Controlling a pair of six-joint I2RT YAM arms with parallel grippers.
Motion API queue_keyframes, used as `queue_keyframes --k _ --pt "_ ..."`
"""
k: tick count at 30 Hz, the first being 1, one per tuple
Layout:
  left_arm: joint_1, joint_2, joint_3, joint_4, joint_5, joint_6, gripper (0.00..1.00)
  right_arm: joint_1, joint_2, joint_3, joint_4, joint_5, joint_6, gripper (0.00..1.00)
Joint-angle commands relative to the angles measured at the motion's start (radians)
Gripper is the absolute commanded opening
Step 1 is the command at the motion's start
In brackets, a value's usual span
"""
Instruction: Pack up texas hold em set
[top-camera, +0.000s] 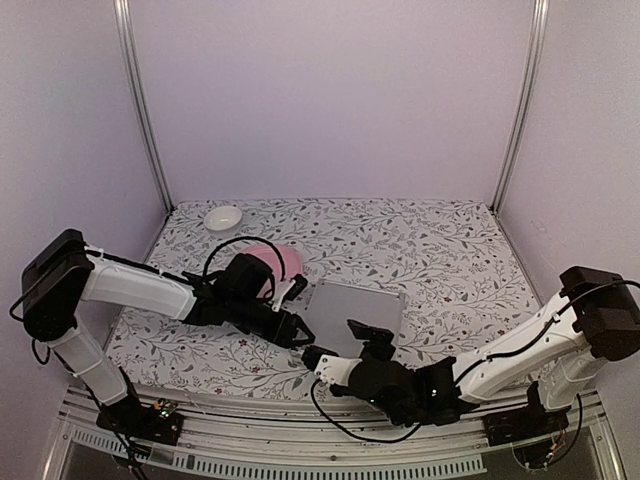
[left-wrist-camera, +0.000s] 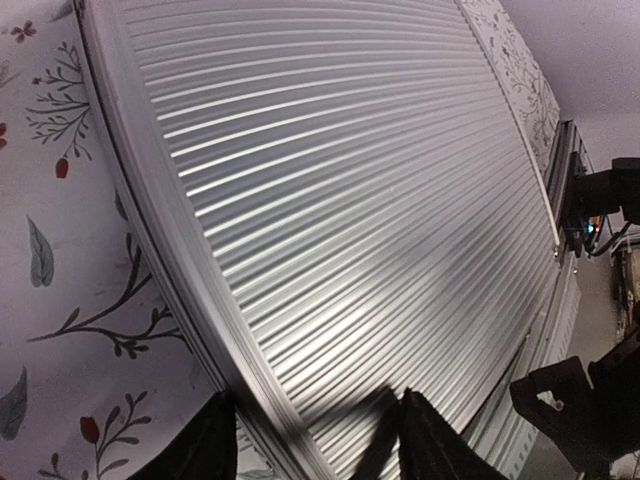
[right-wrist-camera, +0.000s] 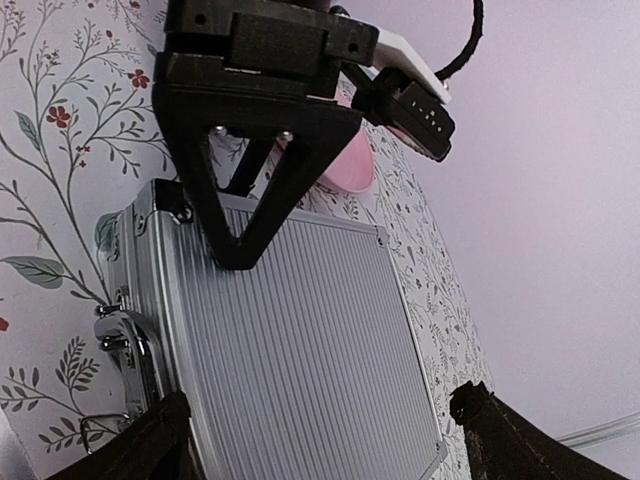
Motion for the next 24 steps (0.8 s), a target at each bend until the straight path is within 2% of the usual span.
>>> queue_keyframes --k 1,5,12,16,19,24 --pt "-0.024 -0.016 0.000 -0.007 0.038 0.021 0.54 -0.034 0.017 0.043 -0.048 0.016 0.069 0.93" --pt "-0.025 -0.071 -0.019 0.003 -0.020 0.027 0.56 -0.046 0.001 0.058 -0.114 -0.022 0.142 0.93" --pt "-0.024 -0.190 -0.057 0.012 -0.109 0.047 0.63 -0.101 -0.128 0.155 -0.364 -0.176 0.370 0.94" --pt "-0.023 -0.267 -0.098 0.035 -0.164 0.067 0.73 -0.121 -0.208 0.164 -0.475 -0.299 0.505 0.95" --pt "-0.021 -0.261 -0.086 0.015 -0.157 0.054 0.75 -0.170 -0.226 0.187 -0.604 -0.379 0.688 0.96" --pt "-0.021 -0.216 -0.099 0.057 -0.047 -0.037 0.76 -0.334 -0.253 0.207 -0.773 -0.545 0.996 0.95"
